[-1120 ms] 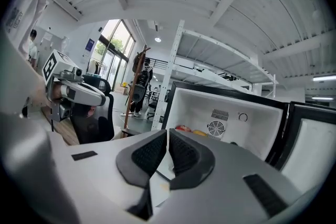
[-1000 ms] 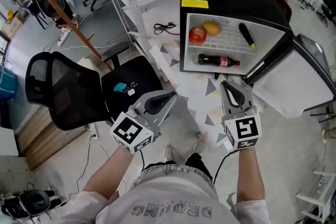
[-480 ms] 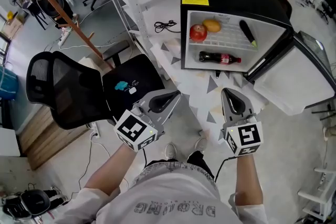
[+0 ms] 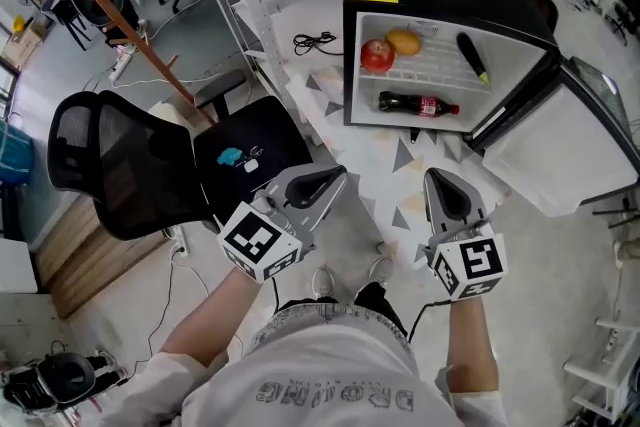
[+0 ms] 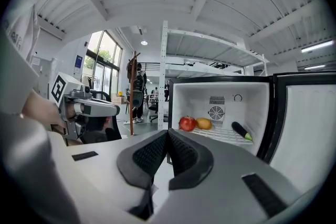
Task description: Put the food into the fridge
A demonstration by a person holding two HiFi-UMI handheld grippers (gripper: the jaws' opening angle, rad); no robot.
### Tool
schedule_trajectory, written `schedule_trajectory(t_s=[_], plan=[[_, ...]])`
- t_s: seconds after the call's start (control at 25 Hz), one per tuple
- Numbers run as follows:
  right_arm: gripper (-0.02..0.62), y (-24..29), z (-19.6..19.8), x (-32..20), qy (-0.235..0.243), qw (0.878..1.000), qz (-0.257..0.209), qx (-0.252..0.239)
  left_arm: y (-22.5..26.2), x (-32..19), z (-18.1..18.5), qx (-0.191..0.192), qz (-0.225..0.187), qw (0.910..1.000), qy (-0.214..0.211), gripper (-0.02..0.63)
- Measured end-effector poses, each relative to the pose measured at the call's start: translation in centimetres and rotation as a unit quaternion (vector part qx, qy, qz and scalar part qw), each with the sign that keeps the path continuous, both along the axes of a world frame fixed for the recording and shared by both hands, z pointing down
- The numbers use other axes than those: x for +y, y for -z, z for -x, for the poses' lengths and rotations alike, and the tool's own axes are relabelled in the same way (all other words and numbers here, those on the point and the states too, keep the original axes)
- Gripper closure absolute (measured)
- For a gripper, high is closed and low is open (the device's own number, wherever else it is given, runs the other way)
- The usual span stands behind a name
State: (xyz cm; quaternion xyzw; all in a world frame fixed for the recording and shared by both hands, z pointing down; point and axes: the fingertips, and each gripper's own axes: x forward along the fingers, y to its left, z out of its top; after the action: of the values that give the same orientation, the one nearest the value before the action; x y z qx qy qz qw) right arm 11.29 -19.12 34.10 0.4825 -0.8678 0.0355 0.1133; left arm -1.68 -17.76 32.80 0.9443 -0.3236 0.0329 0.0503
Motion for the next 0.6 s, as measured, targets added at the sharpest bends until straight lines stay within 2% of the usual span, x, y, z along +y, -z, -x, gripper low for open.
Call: schedule_trajectory(t_s=[0.6], plan=[[0.592,-0.28,0.13,-0.16,0.013,1.0,0.007,-0.008,-0.2,-0.1,-0.57,0.001,0.004,1.0,0.005,0.598]])
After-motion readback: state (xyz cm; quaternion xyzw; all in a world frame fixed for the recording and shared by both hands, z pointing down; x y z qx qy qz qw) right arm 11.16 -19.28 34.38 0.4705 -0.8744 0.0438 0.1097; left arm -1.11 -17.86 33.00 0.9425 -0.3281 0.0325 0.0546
